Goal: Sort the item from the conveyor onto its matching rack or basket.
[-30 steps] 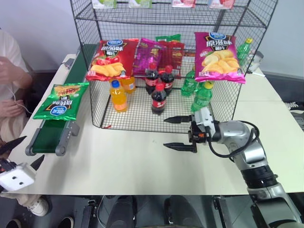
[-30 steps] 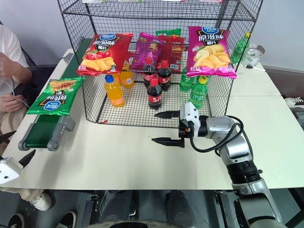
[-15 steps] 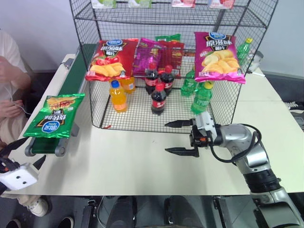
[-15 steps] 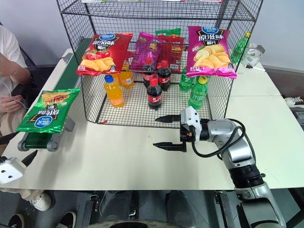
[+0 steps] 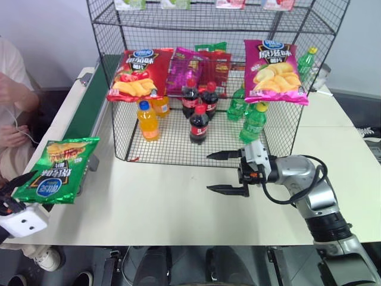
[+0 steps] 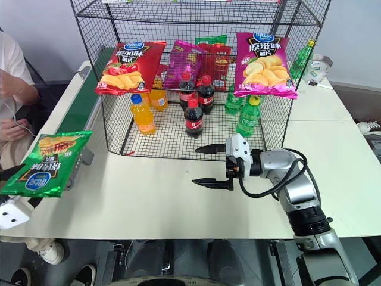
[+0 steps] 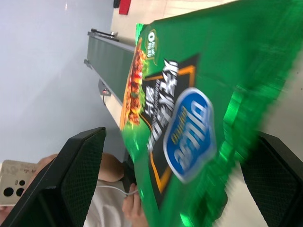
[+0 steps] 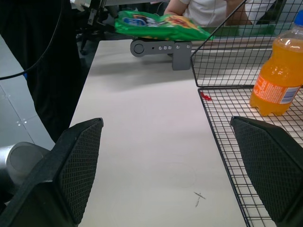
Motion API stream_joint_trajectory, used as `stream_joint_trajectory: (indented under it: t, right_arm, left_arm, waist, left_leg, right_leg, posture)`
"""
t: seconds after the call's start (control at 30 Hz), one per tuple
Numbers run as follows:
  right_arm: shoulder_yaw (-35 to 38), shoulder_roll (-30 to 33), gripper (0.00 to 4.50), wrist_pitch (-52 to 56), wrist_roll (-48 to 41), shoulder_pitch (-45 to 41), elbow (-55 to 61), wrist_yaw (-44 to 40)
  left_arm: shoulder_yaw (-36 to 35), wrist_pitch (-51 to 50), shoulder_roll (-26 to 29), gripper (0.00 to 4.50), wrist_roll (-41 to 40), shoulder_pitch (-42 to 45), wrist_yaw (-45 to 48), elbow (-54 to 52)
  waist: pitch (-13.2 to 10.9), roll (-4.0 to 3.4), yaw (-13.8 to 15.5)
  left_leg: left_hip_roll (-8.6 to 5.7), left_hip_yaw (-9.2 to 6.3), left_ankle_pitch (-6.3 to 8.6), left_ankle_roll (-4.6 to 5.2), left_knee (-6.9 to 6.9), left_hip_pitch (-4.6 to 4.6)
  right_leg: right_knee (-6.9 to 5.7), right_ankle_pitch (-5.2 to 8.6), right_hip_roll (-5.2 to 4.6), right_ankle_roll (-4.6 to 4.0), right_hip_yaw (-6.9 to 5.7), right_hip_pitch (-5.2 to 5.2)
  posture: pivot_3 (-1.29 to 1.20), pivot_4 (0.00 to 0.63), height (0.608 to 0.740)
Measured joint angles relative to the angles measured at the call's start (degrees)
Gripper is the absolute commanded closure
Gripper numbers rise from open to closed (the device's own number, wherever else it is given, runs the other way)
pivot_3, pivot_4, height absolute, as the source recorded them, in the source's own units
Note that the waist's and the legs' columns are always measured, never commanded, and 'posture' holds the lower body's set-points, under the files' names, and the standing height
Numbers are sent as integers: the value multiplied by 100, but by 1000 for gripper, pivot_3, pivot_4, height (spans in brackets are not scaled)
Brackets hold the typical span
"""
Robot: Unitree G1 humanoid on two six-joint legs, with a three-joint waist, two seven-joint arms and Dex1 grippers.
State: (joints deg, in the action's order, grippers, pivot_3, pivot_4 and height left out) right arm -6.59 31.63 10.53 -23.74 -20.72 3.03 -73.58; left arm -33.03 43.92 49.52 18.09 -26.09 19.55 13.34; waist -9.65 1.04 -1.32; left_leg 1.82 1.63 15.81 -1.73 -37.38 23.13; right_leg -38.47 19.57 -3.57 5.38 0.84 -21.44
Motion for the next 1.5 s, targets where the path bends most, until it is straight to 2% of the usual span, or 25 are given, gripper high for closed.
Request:
stream_joint_trajectory:
  t: [0.1,0.2,0.27,0.3,0.33,0.43,0.47,0.6,0.7,0.77,0.9,1.03,1.13,1.33,1.5]
  right_arm:
    - [0,12,12,-22,7,-2,0,5]
    - [2,57,0,-40,32,-11,-3,9]
    - [3,68,0,-63,38,-13,-4,17]
    - [4,75,0,-74,39,-13,-4,20]
    - [7,81,0,-84,40,-13,-4,29]
    - [8,84,0,-119,52,-13,-9,56]
    - [8,84,0,-135,57,-13,-12,65]
    - [11,84,0,-224,105,-14,-106,123]
    - [11,83,0,-259,112,-35,-126,128]
    - [12,82,0,-300,113,-61,-167,130]
    - [24,71,0,-295,99,-130,-294,153]
    - [103,64,0,-231,8,-264,-423,154]
    - [203,68,0,33,-178,-287,-475,137]
    - [594,415,0,2305,-1813,-176,-6,2]
    - [566,324,0,2679,-2025,-185,123,31]
  left_arm:
    - [90,-17,-1,0,3,55,-2,23]
    - [143,-78,0,785,-21,116,5,23]
    - [219,-91,0,1893,-95,124,27,23]
    - [239,-94,1,2263,-120,125,33,23]
    - [261,-98,4,2863,-140,129,55,23]
    - [299,-117,19,4299,-276,157,144,19]
    - [301,-121,41,4449,-334,166,172,8]
    - [304,-214,121,4449,-784,275,384,-129]
    - [304,-489,103,4449,-1661,343,760,-451]
    - [294,-879,102,4449,-2541,320,1162,-876]
    - [124,-2623,106,4449,-5142,-198,2250,-2265]
    - [-508,-4607,255,4449,-7440,-1153,3053,-3621]
    - [-984,-5696,292,4449,-8689,-1356,3228,-4201]
    - [-1120,-6936,313,4449,-10030,-824,3274,-4488]
    - [-496,-7723,485,4449,-11006,255,3121,-4575]
  waist:
    - [1,2,0]
    - [1,2,9]
    - [2,3,8]
    - [2,3,8]
    - [2,3,8]
    - [2,3,10]
    - [2,3,11]
    - [2,4,12]
    - [3,5,11]
    - [3,5,9]
    - [3,5,-35]
    - [2,5,-138]
    - [0,0,-119]
    - [-2,-2,-88]
    - [-2,-4,-93]
  left_leg:
    - [0,0,0,0,0,0]
    - [0,1,0,0,-1,-1]
    - [0,1,0,0,-1,-1]
    - [0,1,0,0,-1,-1]
    - [0,1,0,0,-1,-1]
    - [0,1,0,0,-1,-2]
    - [0,1,0,0,-2,-1]
    - [0,2,0,0,-2,-2]
    - [1,1,0,0,-3,-2]
    - [1,1,0,0,-4,-3]
    - [3,0,-1,-2,-3,-3]
    - [3,-3,-2,-3,-3,-8]
    - [2,-3,-2,-3,-4,-23]
    - [0,-6,-2,-2,2,-77]
    - [-1,-6,-2,-2,3,-78]
  right_leg:
    - [0,0,1,0,0,0]
    - [-1,0,2,1,0,1]
    - [-1,0,2,1,0,1]
    - [-1,0,2,1,0,1]
    - [-1,0,2,1,-1,1]
    - [-2,-1,3,1,-1,1]
    - [-2,-1,3,1,-1,1]
    - [-2,-1,3,1,-1,3]
    - [-2,-1,3,1,-1,2]
    - [-3,-1,3,1,0,4]
    - [-3,-1,2,1,1,3]
    - [-4,0,5,1,1,8]
    - [-5,0,9,0,0,24]
    - [15,1,9,-1,-2,86]
    - [15,1,12,-1,0,86]
  posture:
    - [0,150,739]
    - [0,150,739]
    - [0,150,739]
    - [0,150,739]
    - [0,150,739]
    - [0,150,739]
    - [0,150,739]
    - [0,150,739]
    - [0,150,739]
    - [0,150,739]
    - [0,150,739]
    - [0,150,739]
    - [0,150,739]
    - [0,150,739]
    - [0,150,739]
